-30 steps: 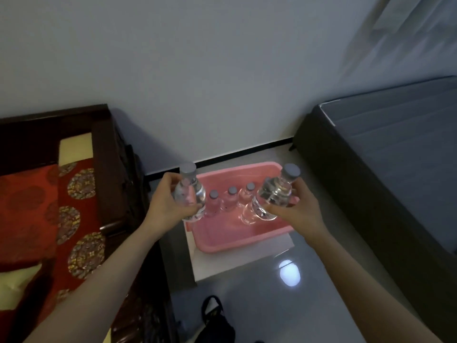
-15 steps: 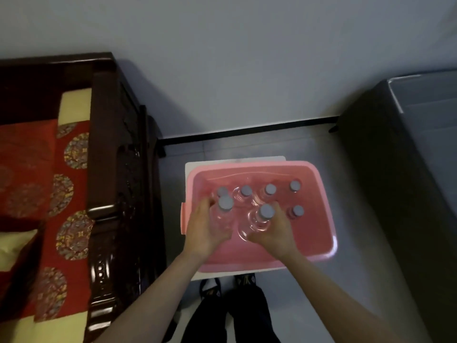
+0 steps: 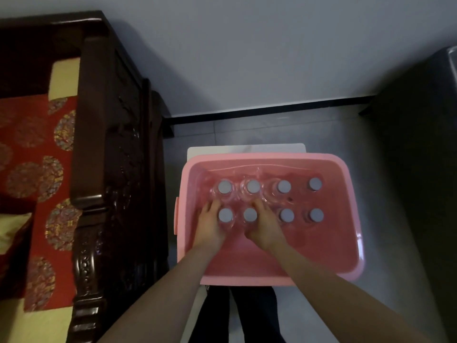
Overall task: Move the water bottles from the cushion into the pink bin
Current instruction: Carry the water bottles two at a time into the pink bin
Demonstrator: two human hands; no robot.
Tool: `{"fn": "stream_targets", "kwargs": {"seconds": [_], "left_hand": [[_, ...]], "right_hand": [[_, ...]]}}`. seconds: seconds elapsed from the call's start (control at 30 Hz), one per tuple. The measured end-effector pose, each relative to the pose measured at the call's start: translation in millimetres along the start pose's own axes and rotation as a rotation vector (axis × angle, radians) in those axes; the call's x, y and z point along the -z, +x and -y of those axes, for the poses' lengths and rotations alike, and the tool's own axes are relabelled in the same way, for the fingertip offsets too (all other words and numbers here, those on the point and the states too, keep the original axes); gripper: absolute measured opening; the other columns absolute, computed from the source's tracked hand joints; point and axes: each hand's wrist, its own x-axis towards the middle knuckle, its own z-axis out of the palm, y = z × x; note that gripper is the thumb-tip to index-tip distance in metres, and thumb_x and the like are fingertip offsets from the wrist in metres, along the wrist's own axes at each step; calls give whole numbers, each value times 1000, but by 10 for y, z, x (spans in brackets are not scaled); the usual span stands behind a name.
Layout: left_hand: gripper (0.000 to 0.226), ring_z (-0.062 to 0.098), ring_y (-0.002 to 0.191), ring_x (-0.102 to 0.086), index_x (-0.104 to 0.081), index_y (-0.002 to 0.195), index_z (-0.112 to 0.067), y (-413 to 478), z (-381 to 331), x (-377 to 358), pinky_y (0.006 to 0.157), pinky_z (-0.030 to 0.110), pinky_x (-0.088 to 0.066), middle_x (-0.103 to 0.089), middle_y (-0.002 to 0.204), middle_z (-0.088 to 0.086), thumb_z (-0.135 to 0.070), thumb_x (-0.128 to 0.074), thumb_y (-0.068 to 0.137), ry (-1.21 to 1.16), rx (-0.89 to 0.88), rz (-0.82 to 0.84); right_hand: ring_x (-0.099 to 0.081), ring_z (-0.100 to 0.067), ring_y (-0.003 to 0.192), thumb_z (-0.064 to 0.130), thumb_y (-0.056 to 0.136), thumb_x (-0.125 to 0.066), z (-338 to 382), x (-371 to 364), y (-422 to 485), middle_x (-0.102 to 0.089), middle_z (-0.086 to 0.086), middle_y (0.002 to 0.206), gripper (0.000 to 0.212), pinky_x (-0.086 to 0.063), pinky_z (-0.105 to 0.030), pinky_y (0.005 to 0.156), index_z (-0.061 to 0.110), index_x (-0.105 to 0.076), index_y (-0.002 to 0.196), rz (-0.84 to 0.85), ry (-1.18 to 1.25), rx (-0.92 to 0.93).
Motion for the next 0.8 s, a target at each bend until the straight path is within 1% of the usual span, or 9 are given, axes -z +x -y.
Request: {"fn": "stream_targets", "kwargs": {"seconds": [0.1, 0.17, 0.27, 0.37, 0.43, 0.5, 0.57, 0.67, 0.8], "left_hand": [[43, 28, 107, -52, -58, 108, -13, 14, 23, -67, 94, 37, -44, -54, 117, 9, 5, -67, 69, 7, 43, -3], [47, 27, 106, -52, -58, 108, -10, 28, 29, -80, 92, 30, -42, -53, 118, 11, 8, -68, 65, 3, 55, -5], [48, 28, 103, -52, -56, 106, -8, 43, 37, -73, 82, 17, -33, -53, 116, 14, 9, -70, 63, 11, 85, 8], [47, 31, 101, -54, -53, 107, -11, 31, 9, -37, 80, 20, -35, -53, 112, 15, 0, -72, 66, 13, 137, 14], [51, 32, 102, -55, -51, 117, -13, 10, -44, 37, 80, 23, -37, -54, 114, 14, -10, -74, 71, 36, 127, 45], [59, 30, 102, -57, -49, 127, -17, -8, -106, 143, 79, 23, -38, -56, 115, 12, -16, -72, 74, 69, 74, 88], [51, 31, 99, -61, -54, 125, -19, -33, -166, 237, 78, 25, -45, -61, 112, 12, -15, -68, 76, 137, 9, 139], [35, 31, 94, -65, -63, 111, -18, -83, -193, 283, 78, 33, -50, -70, 103, 11, -6, -61, 78, 255, -37, 163], [32, 31, 89, -65, -62, 106, -14, -132, -187, 266, 73, 35, -51, -69, 93, 11, 1, -53, 79, 292, -57, 139]], "right_hand": [[-55, -29, 107, -8, 63, -61, -103, -25, 12, -53, -8, 117, 53, -48, -39, 85, 12, -47, 110, 24, -17, 40], [-54, -27, 109, -7, 64, -63, -150, -25, 16, -51, -6, 119, 55, -48, -38, 86, 14, -46, 111, 45, -27, 50], [-54, -27, 110, -5, 65, -65, -163, -13, 17, -50, -6, 123, 58, -48, -38, 86, 16, -45, 114, 67, -40, 55], [-55, -31, 110, 3, 66, -69, -101, 27, -18, -48, -6, 125, 59, -50, -41, 82, 14, -44, 118, 79, -88, 42], [-55, -29, 111, 16, 68, -75, -30, 85, -83, -47, -4, 129, 64, -51, -40, 76, 17, -44, 124, 51, -161, 17], [-54, -25, 111, 26, 70, -75, 45, 131, -183, -49, 1, 127, 64, -51, -38, 70, 23, -46, 127, -15, -249, 72], [-52, -21, 111, 24, 71, -73, 113, 163, -268, -53, 6, 121, 60, -52, -35, 67, 29, -49, 127, -53, -351, 170], [-51, -21, 110, 15, 75, -65, 179, 209, -263, -59, 5, 112, 45, -50, -33, 69, 24, -59, 119, -35, -423, 261], [-56, -29, 99, 1, 70, -61, 219, 257, -210, -66, -5, 94, 24, -40, -30, 64, 11, -66, 91, -59, -429, 316]]}}
